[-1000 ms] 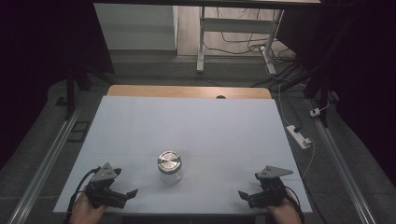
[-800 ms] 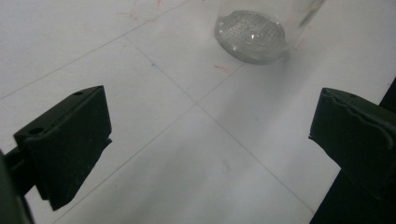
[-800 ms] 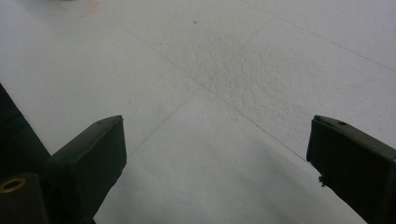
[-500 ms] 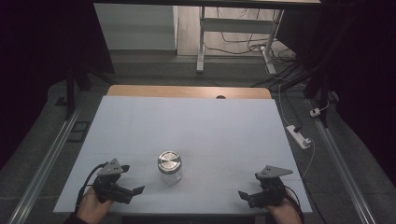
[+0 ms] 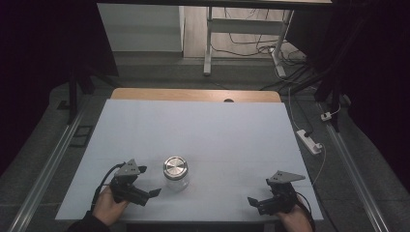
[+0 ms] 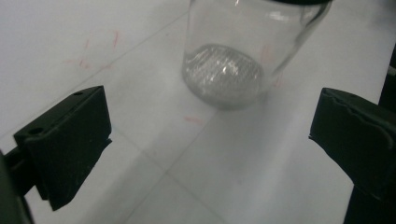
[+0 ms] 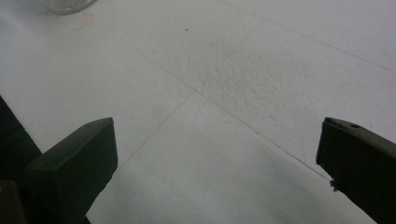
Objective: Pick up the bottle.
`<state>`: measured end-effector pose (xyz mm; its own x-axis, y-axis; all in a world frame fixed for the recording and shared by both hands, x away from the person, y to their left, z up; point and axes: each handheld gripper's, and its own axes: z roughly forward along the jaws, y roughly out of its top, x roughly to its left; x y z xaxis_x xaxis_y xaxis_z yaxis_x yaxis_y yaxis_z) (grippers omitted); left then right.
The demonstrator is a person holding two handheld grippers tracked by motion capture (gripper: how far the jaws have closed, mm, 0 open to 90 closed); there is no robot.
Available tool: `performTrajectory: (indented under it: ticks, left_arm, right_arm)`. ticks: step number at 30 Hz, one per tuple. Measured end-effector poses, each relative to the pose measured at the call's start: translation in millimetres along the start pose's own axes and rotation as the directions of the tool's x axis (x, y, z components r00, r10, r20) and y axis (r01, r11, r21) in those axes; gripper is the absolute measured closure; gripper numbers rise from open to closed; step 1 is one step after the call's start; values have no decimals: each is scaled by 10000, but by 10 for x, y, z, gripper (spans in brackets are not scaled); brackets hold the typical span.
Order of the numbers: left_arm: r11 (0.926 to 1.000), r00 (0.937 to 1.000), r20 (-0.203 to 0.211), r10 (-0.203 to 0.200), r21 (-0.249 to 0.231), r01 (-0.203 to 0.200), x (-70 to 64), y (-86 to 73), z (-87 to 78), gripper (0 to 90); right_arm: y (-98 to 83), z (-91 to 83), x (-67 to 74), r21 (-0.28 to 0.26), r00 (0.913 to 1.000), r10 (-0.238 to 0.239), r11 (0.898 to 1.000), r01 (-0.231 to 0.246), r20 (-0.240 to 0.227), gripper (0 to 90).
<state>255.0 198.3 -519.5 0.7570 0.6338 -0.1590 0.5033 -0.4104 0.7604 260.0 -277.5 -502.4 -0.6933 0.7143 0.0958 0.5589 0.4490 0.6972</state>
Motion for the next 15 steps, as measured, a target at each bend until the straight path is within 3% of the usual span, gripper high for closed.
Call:
performTrajectory:
  ticks: [7, 15]
  left_arm:
    - [9998, 9999, 125, 21, 181, -23, 21, 153, 130, 0]
    - [9971, 9968, 446, 660, 339, -676, -45, 303, 320, 0]
  right_arm:
    - [0, 0, -3, 13, 10000, 28, 10000, -28, -7, 0]
    - [0, 4, -3, 30, 10000, -23, 10000, 23, -17, 0]
